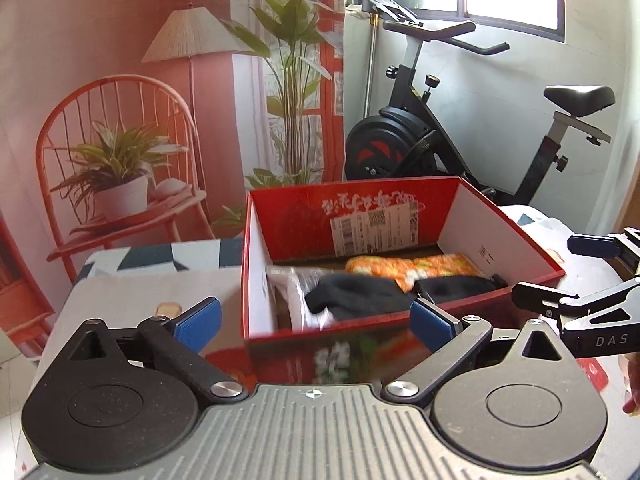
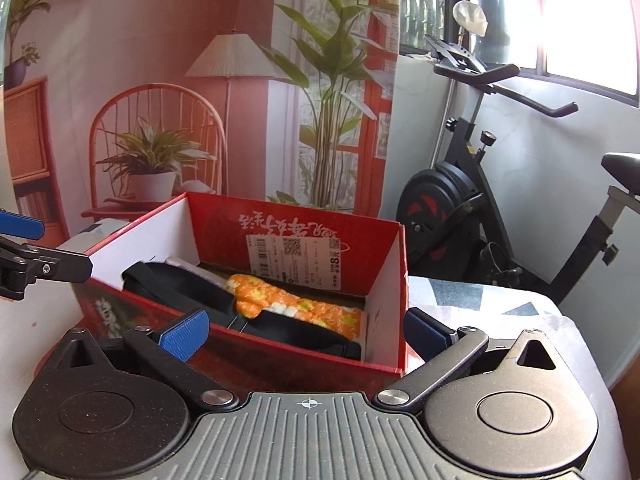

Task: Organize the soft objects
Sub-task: 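Lower the pad into the box and open both grippers, then move both open grippers back to the cream knit towel beside the box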

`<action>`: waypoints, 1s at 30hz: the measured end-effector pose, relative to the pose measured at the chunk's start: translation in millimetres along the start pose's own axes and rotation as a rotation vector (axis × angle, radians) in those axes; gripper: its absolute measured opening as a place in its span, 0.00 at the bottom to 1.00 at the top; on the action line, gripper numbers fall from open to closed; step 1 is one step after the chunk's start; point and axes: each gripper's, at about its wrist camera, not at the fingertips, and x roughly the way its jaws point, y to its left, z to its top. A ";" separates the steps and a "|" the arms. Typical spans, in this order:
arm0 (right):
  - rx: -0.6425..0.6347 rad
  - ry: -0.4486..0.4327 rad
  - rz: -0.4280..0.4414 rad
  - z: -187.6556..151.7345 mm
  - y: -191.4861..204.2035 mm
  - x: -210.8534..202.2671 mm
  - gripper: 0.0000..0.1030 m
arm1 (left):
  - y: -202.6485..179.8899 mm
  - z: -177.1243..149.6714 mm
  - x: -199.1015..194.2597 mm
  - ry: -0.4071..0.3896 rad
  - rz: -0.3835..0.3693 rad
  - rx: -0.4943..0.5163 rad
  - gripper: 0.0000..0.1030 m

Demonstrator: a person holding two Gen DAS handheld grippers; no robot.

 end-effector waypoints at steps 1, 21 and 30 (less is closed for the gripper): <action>-0.002 -0.001 0.004 -4.2 1.7 -3.8 0.99 | 0.2 -5.0 -3.3 0.004 -0.003 -0.005 0.99; 0.168 0.082 -0.016 -130.8 6.4 -45.3 0.99 | 19.5 -126.4 -43.3 0.145 0.014 -0.247 0.99; 0.209 0.025 -0.022 -150.2 -10.8 -57.5 0.94 | 22.3 -143.0 -48.8 0.140 0.006 -0.313 0.94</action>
